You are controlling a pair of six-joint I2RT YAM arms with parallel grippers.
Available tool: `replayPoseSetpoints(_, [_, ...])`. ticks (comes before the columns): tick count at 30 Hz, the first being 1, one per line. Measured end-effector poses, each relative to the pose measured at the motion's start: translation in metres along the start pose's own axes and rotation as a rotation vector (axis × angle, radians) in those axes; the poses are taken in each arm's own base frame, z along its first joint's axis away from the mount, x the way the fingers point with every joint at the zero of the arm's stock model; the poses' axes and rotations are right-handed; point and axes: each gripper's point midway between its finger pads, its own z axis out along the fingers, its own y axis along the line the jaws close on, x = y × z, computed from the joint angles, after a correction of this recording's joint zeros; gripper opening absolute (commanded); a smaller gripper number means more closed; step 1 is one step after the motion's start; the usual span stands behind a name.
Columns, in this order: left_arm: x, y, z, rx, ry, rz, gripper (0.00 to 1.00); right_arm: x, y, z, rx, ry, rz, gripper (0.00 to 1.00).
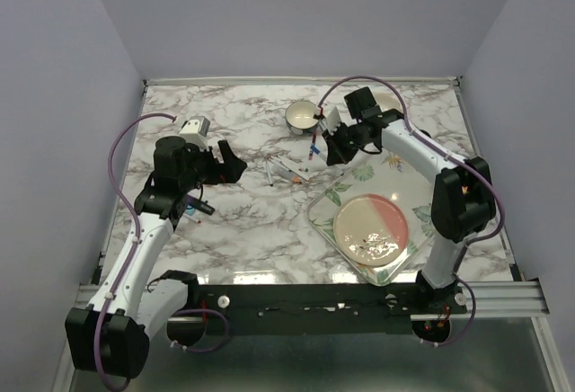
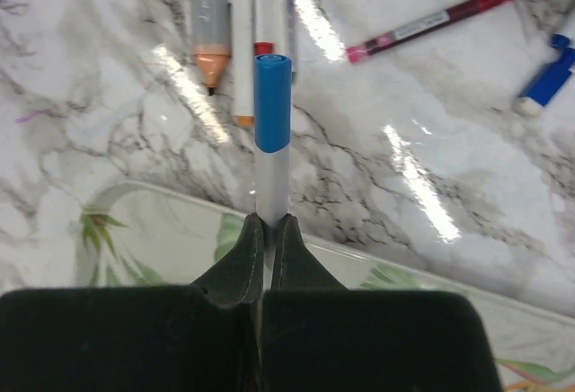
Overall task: Open the pen caps
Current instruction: Grab a pen on the table with the right arm, then hold the pen cap with the left arm and grip the barrel with the right arm
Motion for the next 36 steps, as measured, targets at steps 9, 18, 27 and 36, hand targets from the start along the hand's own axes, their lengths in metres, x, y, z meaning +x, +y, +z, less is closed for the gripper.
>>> replayPoseSetpoints(9, [0.018,-0.014,0.018,0.119,0.037,-0.177,0.99,-0.006,0.074,-0.023,-0.31,-0.127,0.085,0.01])
replayPoseSetpoints(18, [0.056,-0.049,0.02,0.257,0.004,-0.41,0.98,-0.017,0.12,-0.052,-0.529,-0.221,0.138,0.01])
replayPoseSetpoints(27, [0.038,-0.097,0.018,0.335,-0.093,-0.433,0.98,-0.019,0.137,-0.055,-0.61,-0.227,0.138,0.01])
replayPoseSetpoints(36, [0.04,-0.111,0.031,0.295,-0.106,-0.461,0.98,-0.02,0.14,-0.055,-0.62,-0.227,0.136,0.01])
